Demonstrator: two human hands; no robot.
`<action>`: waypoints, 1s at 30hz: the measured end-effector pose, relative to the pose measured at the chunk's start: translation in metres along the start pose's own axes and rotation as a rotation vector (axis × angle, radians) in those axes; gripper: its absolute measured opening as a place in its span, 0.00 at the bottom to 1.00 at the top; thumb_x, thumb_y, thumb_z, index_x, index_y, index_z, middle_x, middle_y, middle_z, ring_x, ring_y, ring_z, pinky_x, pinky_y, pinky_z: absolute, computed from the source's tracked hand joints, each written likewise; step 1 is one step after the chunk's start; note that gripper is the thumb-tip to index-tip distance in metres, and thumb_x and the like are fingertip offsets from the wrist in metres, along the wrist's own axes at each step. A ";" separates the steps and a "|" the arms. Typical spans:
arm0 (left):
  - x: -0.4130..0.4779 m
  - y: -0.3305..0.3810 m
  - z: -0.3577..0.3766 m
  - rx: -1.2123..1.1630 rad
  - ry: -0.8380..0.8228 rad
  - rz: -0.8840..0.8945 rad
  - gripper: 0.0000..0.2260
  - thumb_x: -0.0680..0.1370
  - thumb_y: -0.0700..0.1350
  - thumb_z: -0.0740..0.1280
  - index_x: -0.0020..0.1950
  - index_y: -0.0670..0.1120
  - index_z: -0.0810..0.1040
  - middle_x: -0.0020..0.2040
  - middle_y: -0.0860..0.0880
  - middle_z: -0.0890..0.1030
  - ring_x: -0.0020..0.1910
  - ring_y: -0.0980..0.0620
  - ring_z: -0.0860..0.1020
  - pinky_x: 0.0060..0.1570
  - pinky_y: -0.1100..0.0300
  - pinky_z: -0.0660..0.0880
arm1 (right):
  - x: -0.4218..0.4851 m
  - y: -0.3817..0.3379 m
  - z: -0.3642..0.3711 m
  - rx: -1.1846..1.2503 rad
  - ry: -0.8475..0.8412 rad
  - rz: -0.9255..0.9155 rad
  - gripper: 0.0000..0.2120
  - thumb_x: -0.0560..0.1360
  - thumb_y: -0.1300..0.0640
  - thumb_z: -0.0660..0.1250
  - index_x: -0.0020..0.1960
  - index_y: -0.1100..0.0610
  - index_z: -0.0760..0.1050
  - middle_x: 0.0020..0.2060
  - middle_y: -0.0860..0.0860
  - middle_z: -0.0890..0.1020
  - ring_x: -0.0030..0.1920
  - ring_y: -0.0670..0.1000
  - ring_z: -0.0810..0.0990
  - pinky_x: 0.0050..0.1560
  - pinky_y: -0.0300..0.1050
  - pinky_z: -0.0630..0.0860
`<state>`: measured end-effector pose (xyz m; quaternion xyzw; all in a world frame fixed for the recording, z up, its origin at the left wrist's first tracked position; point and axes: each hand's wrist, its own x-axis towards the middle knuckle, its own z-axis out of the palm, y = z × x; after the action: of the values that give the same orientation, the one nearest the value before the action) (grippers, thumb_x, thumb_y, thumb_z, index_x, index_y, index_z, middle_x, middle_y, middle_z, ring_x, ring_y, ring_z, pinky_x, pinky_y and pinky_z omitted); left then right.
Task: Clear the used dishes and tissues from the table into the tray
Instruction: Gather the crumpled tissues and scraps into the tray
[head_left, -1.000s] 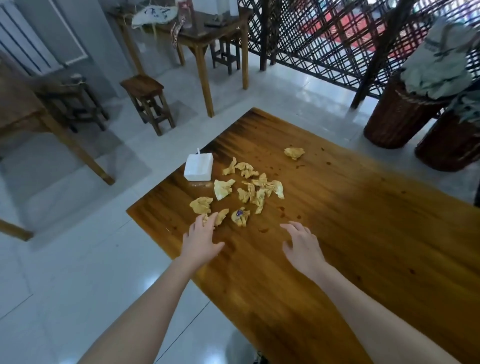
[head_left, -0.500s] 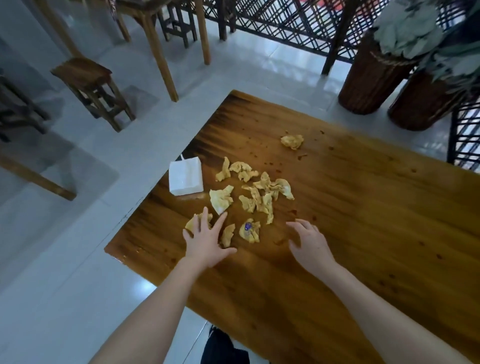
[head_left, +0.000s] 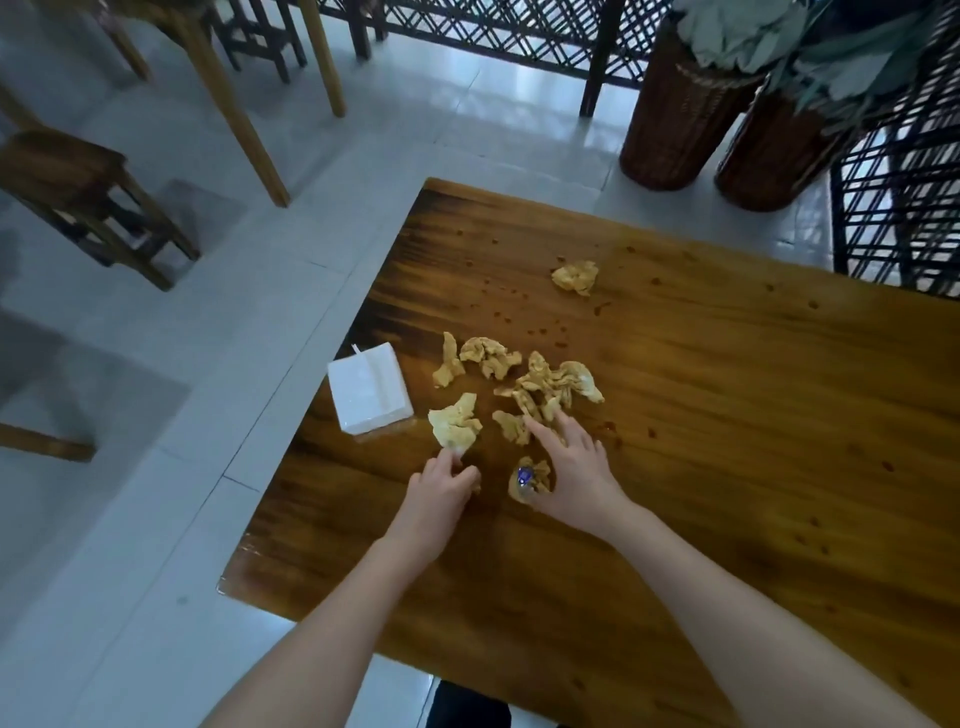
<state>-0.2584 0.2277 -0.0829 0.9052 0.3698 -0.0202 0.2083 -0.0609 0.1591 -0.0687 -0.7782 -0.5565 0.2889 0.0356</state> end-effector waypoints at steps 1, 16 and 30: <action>0.002 -0.003 -0.004 -0.008 0.017 0.019 0.10 0.80 0.43 0.62 0.61 0.50 0.73 0.64 0.47 0.69 0.58 0.50 0.71 0.56 0.61 0.70 | 0.003 -0.002 -0.001 -0.012 -0.007 0.013 0.46 0.70 0.48 0.73 0.74 0.38 0.43 0.76 0.48 0.42 0.76 0.56 0.42 0.72 0.64 0.47; 0.030 -0.022 -0.042 -0.187 -0.041 0.036 0.19 0.78 0.34 0.63 0.67 0.48 0.73 0.65 0.47 0.68 0.63 0.50 0.71 0.64 0.59 0.72 | 0.017 -0.020 0.014 -0.030 -0.034 0.004 0.20 0.71 0.58 0.69 0.60 0.49 0.68 0.59 0.49 0.66 0.58 0.53 0.69 0.47 0.46 0.77; 0.060 0.045 -0.041 -0.129 -0.038 0.268 0.18 0.77 0.32 0.63 0.62 0.49 0.75 0.57 0.48 0.69 0.57 0.51 0.73 0.54 0.67 0.70 | -0.042 0.010 -0.024 0.130 0.211 0.209 0.16 0.71 0.63 0.69 0.45 0.45 0.66 0.45 0.44 0.67 0.36 0.45 0.71 0.30 0.35 0.65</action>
<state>-0.1888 0.2546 -0.0410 0.9307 0.2420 0.0148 0.2740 -0.0497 0.1245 -0.0359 -0.8538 -0.4459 0.2434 0.1138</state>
